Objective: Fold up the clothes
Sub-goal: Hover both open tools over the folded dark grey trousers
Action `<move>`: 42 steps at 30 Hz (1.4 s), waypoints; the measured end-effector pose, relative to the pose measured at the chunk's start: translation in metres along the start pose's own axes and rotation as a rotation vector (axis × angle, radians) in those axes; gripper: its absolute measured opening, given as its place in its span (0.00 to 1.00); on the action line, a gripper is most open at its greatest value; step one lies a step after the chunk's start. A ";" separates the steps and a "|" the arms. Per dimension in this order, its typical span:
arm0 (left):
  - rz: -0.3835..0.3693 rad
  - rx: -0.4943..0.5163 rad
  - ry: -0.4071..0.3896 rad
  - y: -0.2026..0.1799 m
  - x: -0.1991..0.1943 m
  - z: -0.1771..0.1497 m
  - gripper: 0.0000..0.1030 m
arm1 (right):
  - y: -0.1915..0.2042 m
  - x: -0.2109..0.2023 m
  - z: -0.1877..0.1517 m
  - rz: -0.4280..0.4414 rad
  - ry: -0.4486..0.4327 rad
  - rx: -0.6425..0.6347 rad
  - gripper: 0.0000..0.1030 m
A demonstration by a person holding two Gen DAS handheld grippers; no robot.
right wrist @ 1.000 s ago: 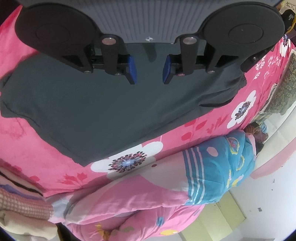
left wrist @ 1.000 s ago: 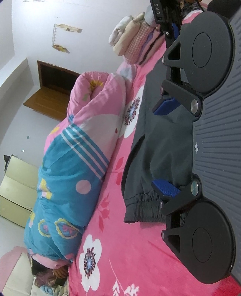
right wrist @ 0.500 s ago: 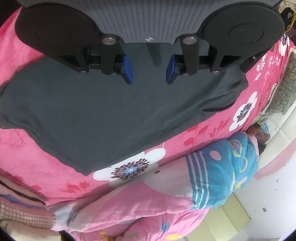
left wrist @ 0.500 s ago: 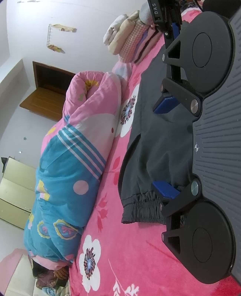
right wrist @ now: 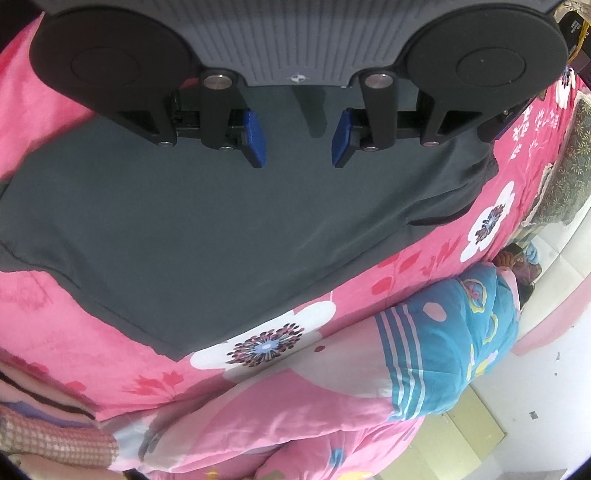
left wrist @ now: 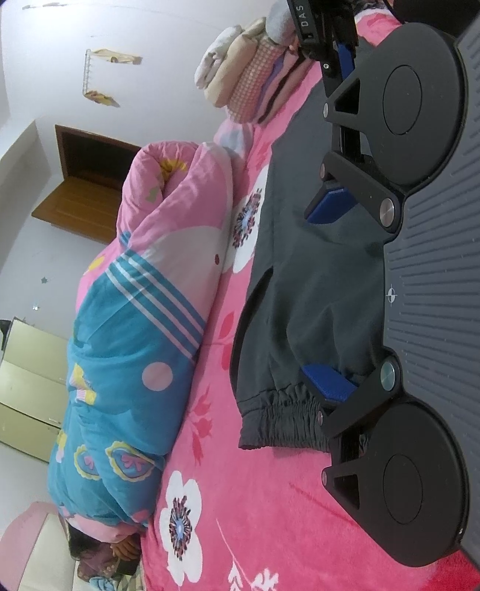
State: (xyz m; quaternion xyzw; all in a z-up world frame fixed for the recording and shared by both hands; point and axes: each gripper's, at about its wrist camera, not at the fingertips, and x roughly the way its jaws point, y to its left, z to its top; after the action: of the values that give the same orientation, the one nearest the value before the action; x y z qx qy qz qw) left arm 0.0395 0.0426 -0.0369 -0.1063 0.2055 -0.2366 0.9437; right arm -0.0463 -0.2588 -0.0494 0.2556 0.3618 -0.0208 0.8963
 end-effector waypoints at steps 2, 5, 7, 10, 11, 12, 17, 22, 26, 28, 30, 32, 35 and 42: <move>0.001 0.002 0.002 0.000 0.000 0.000 0.83 | 0.000 0.001 0.000 0.000 0.001 0.002 0.41; 0.002 0.004 0.003 0.000 0.000 0.000 0.83 | -0.001 0.001 0.000 0.000 0.002 0.004 0.41; 0.003 0.006 0.004 0.000 0.001 0.000 0.84 | -0.001 0.002 0.000 0.000 0.002 0.005 0.42; 0.004 0.009 0.006 0.000 0.001 -0.001 0.85 | -0.001 0.002 0.000 0.001 0.002 0.005 0.42; 0.004 0.010 0.007 0.000 0.001 -0.001 0.86 | -0.001 0.003 0.000 0.002 0.002 0.005 0.42; 0.004 0.012 0.008 0.000 0.001 -0.001 0.86 | -0.001 0.003 0.000 0.003 0.003 0.006 0.42; 0.005 0.018 0.010 -0.001 0.001 -0.001 0.88 | 0.000 0.005 -0.001 0.005 0.007 0.007 0.43; 0.007 0.023 0.011 -0.001 0.001 -0.002 0.90 | 0.000 0.006 -0.001 0.007 0.009 0.012 0.45; 0.010 0.031 0.014 -0.002 0.002 -0.003 0.91 | 0.001 0.007 -0.002 0.007 0.011 0.013 0.48; 0.011 0.037 0.015 -0.003 0.002 -0.004 0.92 | 0.001 0.008 -0.003 0.007 0.013 0.014 0.49; 0.014 0.046 0.015 -0.004 0.002 -0.004 0.92 | 0.001 0.008 -0.003 0.008 0.014 0.015 0.49; 0.018 0.055 0.015 -0.005 0.002 -0.005 0.93 | 0.001 0.009 -0.004 0.011 0.013 0.017 0.50; 0.026 0.073 0.013 -0.007 0.003 -0.006 0.93 | 0.000 0.008 -0.004 0.016 0.011 0.023 0.51; 0.029 0.078 0.000 -0.007 0.000 -0.006 0.93 | -0.016 -0.020 -0.012 0.022 -0.041 0.054 0.65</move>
State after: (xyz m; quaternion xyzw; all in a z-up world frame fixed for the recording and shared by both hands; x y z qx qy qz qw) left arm 0.0336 0.0356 -0.0402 -0.0665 0.1978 -0.2309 0.9503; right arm -0.0723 -0.2702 -0.0514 0.2831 0.3398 -0.0259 0.8965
